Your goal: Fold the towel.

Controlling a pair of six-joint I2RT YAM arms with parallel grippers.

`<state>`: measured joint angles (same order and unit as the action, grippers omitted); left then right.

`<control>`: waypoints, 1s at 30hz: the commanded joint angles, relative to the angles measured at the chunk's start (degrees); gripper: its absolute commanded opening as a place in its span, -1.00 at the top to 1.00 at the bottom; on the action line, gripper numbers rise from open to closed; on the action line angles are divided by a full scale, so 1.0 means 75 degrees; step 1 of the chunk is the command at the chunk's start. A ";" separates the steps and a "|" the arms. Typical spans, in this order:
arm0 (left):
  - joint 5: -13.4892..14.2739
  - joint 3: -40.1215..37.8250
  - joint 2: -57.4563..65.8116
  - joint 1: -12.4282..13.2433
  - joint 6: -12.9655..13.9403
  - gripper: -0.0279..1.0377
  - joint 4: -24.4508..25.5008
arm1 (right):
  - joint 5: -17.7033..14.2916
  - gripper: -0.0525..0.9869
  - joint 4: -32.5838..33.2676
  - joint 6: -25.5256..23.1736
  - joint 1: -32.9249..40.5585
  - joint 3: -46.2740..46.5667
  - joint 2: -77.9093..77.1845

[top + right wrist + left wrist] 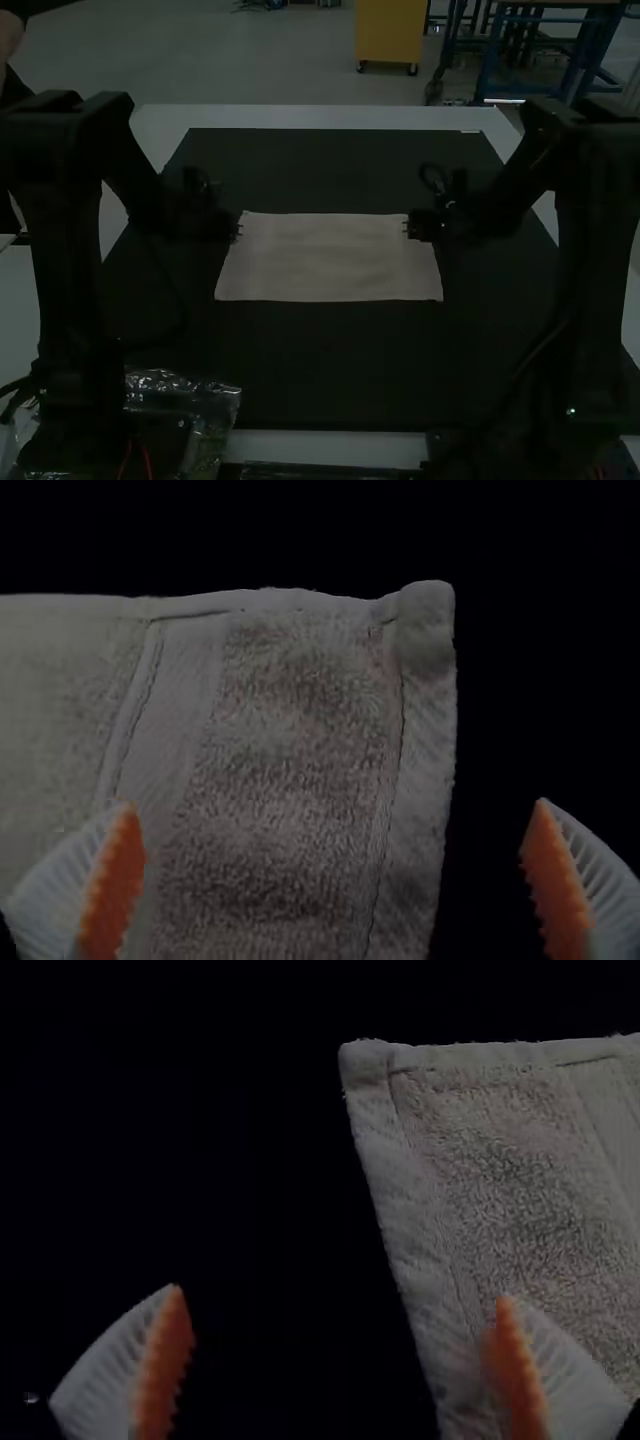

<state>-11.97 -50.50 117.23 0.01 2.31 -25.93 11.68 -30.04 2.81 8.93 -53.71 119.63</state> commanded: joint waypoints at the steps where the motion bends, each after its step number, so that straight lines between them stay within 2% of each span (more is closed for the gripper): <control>1: -0.0244 0.0019 0.0237 -0.0001 0.0185 0.90 -0.0046 | -0.0058 0.90 0.0045 0.0411 0.0216 0.0107 0.0279; 3: -0.0397 0.0101 0.0201 0.0022 0.0185 0.90 -0.0152 | -0.0058 0.95 -0.0225 0.0340 0.0204 0.0248 0.0268; 10: -0.0537 0.0077 -0.0303 0.0186 0.0161 0.90 -0.0339 | -0.0034 0.95 -0.0365 0.0153 0.0005 0.0341 -0.0119; 15: -0.0596 0.0065 -0.0783 0.0209 -0.0003 0.90 -0.0398 | -0.0023 0.95 -0.0260 0.0059 -0.0019 0.0142 -0.0541; 24: -0.0877 0.0183 -0.1439 0.0209 0.0068 0.90 0.0282 | 0.0153 0.95 0.0502 0.0001 -0.0019 0.0107 -0.1361; 30: -0.0994 0.0511 -0.1615 0.0315 0.0325 0.90 0.0669 | 0.0341 0.95 0.0748 -0.0046 -0.0101 0.0506 -0.1736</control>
<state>-18.46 -47.94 107.13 1.15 3.20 -21.04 12.86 -24.73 3.29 8.97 -51.31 109.54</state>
